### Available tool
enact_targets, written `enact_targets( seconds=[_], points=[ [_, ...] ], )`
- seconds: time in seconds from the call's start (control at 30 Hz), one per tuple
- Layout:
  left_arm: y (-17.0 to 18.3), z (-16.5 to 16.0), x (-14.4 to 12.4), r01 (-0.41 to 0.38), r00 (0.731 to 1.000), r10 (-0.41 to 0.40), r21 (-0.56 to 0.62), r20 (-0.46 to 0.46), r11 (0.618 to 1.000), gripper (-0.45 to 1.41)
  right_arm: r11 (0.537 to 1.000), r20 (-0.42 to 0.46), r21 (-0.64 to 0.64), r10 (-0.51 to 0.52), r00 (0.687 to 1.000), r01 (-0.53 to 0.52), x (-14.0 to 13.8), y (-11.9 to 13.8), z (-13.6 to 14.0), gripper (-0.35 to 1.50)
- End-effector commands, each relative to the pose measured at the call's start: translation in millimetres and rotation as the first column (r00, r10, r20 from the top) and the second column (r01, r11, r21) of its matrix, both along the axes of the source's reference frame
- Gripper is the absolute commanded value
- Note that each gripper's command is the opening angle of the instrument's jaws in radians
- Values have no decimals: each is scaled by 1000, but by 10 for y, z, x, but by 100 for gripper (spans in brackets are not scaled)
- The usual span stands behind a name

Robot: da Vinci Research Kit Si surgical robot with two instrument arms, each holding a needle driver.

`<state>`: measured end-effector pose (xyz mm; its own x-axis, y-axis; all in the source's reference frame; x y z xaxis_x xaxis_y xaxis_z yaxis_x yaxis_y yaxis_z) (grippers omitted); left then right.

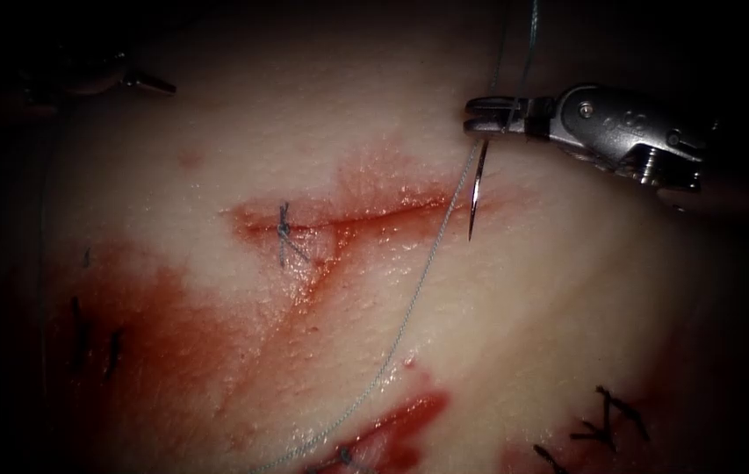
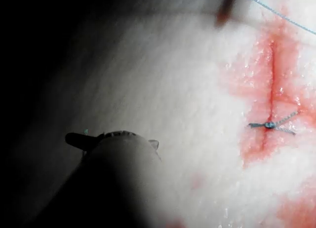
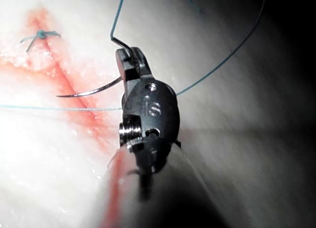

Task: Wound Closure

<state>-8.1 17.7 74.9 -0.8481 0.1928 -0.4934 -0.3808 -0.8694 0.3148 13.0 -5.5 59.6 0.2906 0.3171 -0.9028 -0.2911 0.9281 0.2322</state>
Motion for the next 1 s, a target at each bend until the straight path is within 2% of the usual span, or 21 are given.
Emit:
enact_targets(
  seconds=[0.03,0.13,0.17,0.2,0.27,0.3,0.33,0.4,0.43,0.47,0.5,0.53,0.57,0.63,0.67,0.77,0.87,1.0],
  points=[
    [9,3,-4,1,1000,-1,-3,6,1000,140,1000,-8,2,-1,1000,1,10,5,5,-35],
    [-10,-16,-14,40,996,-37,-36,84,999,140,1000,-22,27,8,1000,-7,22,2,6,-35],
    [-10,-16,-14,40,996,-37,-36,84,999,140,1000,-22,27,8,1000,-7,22,2,6,-35],
    [-28,-29,-27,43,992,-39,-36,124,998,140,999,-44,29,36,998,-35,32,0,10,-35],
    [-45,-39,-40,43,988,-37,-38,149,998,140,998,-60,17,55,997,-54,42,-1,14,-35],
    [-54,-44,-47,52,986,-46,-35,162,998,136,998,-76,14,65,995,-64,49,0,19,-35],
    [-67,-50,-58,61,984,-53,-39,169,997,125,997,-80,9,71,994,-70,53,1,22,-35],
    [-88,-56,-75,61,982,-50,-53,184,997,123,997,-86,2,83,993,-83,62,3,34,-35],
    [-114,-59,-93,21,978,-10,-52,206,998,108,995,-92,-41,83,992,-87,67,5,45,-35],
    [-126,-59,-101,0,978,10,-48,210,999,98,994,-102,-71,80,992,-87,70,5,54,-35],
    [-137,-57,-108,-11,976,18,-37,215,999,74,992,-109,-96,72,992,-82,73,5,60,-35],
    [-161,-50,-125,-26,975,28,-11,222,1000,39,987,-115,-149,44,992,-61,77,3,72,-35],
    [-173,-44,-135,-51,974,50,-3,223,999,31,983,-121,-175,32,992,-53,81,1,80,-35],
    [-181,-38,-142,-69,971,65,9,230,998,27,979,-126,-199,21,992,-46,84,-1,85,-35],
    [-195,-26,-154,-96,964,83,38,254,995,17,966,-139,-255,-1,990,-35,90,-5,96,-35],
    [-217,12,-181,-141,949,99,123,298,982,4,941,-173,-339,-38,984,-23,101,-11,113,-35],
    [-217,36,-194,-148,944,79,197,320,969,-3,910,-177,-416,-77,981,-3,111,-13,118,-35],
    [-213,59,-199,-155,942,62,263,330,952,0,878,-176,-478,-110,978,13,122,-18,115,-35]
  ],
)
